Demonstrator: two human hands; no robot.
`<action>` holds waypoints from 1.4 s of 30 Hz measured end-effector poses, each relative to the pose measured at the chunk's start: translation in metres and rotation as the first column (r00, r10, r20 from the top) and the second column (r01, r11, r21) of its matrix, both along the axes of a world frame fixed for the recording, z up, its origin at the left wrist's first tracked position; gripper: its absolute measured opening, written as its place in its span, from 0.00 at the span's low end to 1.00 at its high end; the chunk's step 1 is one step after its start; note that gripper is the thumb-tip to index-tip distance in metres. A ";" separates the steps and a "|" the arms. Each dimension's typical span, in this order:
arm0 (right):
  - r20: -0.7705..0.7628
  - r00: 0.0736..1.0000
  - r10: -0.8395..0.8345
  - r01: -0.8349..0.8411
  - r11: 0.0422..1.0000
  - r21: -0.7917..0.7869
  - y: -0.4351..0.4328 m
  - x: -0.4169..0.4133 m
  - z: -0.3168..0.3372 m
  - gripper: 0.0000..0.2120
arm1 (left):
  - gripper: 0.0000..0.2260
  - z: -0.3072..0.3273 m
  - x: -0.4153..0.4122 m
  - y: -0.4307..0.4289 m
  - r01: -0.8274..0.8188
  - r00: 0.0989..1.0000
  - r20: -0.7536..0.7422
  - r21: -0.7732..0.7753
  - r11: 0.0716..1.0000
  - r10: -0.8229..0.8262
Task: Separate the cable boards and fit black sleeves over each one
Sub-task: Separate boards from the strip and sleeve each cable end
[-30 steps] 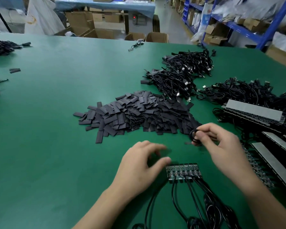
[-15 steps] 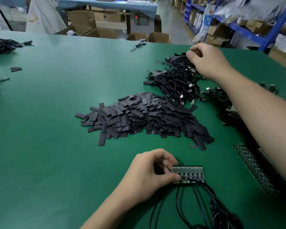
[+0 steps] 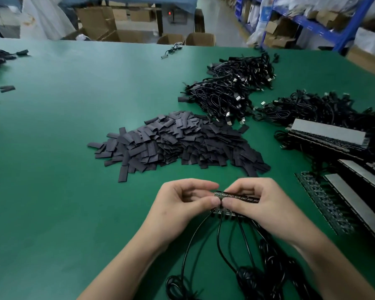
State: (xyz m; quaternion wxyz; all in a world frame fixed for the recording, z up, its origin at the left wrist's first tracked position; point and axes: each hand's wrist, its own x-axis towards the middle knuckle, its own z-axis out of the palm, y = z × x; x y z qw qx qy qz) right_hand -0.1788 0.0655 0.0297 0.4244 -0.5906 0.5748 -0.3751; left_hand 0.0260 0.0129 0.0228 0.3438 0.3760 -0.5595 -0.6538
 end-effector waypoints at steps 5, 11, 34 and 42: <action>0.025 1.000 -0.012 0.012 1.000 0.017 0.003 -0.001 -0.009 0.04 | 0.09 -0.004 -0.002 0.003 0.069 0.988 0.142 -0.058 0.996 -0.060; 0.071 0.997 0.033 -0.033 0.999 -0.009 0.000 -0.002 -0.013 0.03 | 0.04 -0.002 0.000 -0.001 0.119 0.988 0.104 -0.032 0.992 -0.115; 0.146 0.989 0.018 -0.015 1.000 -0.021 0.000 0.000 -0.007 0.03 | 0.10 0.001 0.004 -0.003 0.095 0.995 0.018 0.078 0.992 -0.097; -0.290 0.957 0.000 -0.071 0.969 -0.235 0.007 0.010 0.005 0.15 | 0.04 0.010 0.019 -0.009 -0.018 0.997 -0.077 -0.208 0.978 0.001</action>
